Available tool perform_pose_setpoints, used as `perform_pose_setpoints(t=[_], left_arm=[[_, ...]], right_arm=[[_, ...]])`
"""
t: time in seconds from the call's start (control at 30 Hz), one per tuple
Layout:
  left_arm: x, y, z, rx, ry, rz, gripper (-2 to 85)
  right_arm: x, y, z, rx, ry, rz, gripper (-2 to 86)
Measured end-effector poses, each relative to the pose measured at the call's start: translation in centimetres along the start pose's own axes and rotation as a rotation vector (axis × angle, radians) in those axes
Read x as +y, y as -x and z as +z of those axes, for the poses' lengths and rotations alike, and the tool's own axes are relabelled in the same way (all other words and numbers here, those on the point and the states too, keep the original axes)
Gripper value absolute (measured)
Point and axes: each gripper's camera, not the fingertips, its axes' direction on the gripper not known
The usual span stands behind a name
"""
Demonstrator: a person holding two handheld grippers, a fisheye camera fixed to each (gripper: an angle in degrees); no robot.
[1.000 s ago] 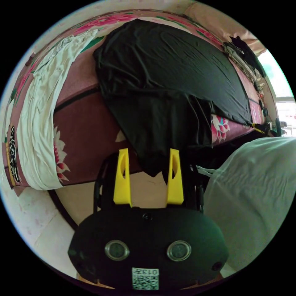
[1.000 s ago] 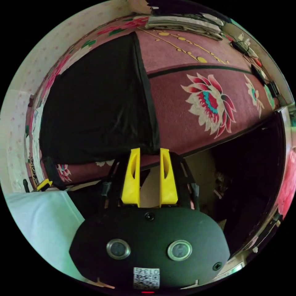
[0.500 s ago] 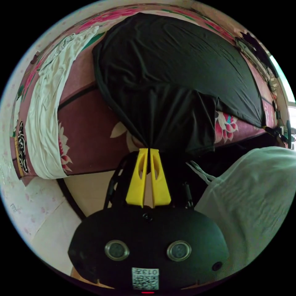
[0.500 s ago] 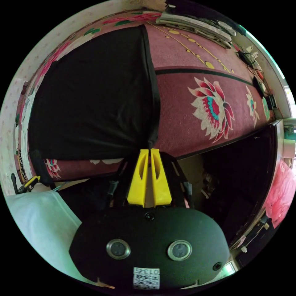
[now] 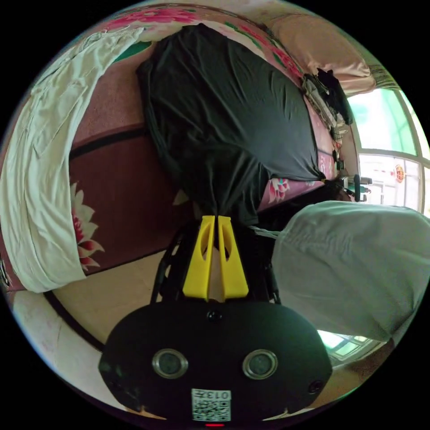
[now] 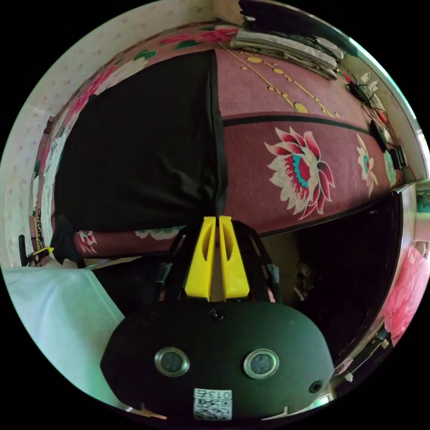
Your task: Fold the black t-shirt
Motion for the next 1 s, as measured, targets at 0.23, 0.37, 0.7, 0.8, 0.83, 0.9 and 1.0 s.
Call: perform_pose_setpoints(t=[0.23,0.37,0.7,0.8,0.83,0.9,1.0], left_arm=[[-8.7,-0.1,-9.8,0.020,-0.037,0.111,0.4],[-17.3,1.1,-12.3,0.096,0.044,0.137,0.6],[-30.5,6.0,-10.1,0.137,0.132,-0.034,4.5],[-30.1,6.3,-11.6,0.135,0.053,-0.029,8.6],[-29.2,6.5,-12.9,0.117,-0.021,-0.031,10.7],[-27.1,7.0,-15.0,0.095,-0.143,-0.070,13.1],[-22.9,5.9,-16.7,-0.007,-0.287,-0.055,13.9]], right_arm=[[-4.1,-0.1,-4.0,-0.088,-0.115,-0.104,0.8],[-9.8,-0.8,-4.7,-0.176,-0.131,-0.081,0.9],[-21.7,-0.9,1.9,-0.303,0.052,0.091,3.8],[-22.1,-0.6,0.8,-0.330,-0.006,0.110,6.4],[-21.7,-0.7,-0.3,-0.306,-0.057,0.122,7.0],[-21.0,-0.7,-1.8,-0.269,-0.109,0.140,7.5],[-20.2,1.5,-3.1,-0.193,-0.140,0.066,7.7]])
